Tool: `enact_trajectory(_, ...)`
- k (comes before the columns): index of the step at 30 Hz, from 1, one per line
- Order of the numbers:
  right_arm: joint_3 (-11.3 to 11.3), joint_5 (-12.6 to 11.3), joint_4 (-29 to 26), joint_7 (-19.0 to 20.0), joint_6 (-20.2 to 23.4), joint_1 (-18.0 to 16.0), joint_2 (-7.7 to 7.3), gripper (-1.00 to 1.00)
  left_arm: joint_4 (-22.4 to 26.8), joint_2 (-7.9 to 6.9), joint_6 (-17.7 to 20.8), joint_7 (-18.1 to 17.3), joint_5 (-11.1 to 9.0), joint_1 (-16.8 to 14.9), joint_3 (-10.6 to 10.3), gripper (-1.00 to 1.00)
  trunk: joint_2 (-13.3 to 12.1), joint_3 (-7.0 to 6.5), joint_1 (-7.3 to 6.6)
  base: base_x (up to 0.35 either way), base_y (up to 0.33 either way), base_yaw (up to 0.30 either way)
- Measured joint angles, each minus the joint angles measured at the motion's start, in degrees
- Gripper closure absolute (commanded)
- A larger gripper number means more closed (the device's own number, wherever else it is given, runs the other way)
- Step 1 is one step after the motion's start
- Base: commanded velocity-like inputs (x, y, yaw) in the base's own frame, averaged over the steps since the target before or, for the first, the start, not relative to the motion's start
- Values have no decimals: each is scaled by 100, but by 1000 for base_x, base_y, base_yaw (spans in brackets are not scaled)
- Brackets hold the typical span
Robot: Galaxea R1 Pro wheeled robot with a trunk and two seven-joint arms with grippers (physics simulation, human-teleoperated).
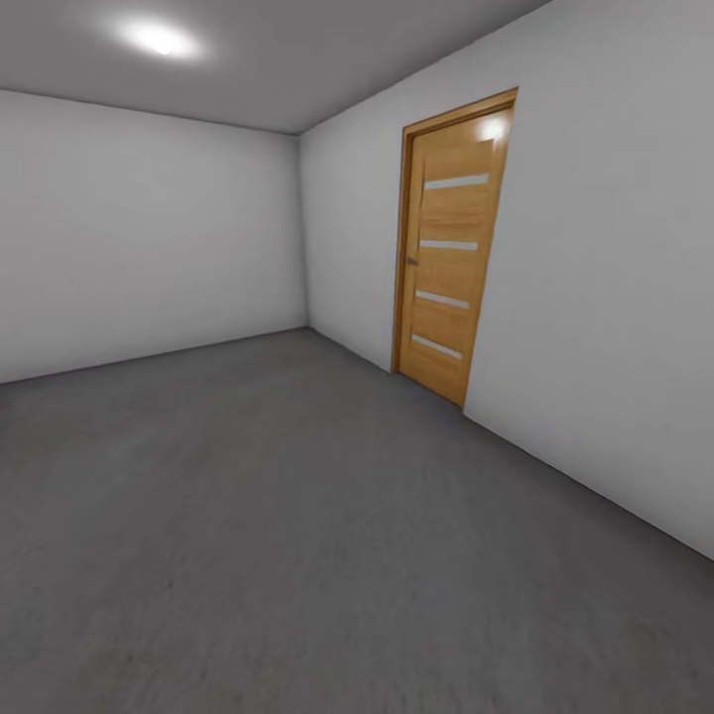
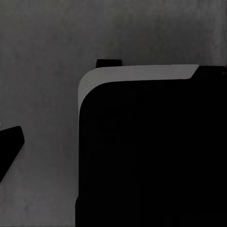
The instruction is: Move the two storage containers from the living room to the garage. In the garage, place one container on the floor and stack the other container on top of it (either order is fine).
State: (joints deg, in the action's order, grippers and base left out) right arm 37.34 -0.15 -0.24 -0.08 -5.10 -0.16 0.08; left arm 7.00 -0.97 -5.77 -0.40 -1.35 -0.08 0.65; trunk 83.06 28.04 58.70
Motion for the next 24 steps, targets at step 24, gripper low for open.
enact_trajectory(24, -9, -5, -2, 0, 0, 0, -56, -100, -6, -1, 2, 0, 0, 0, 0, -100, 0, -1, 0, 323, 0, 0)
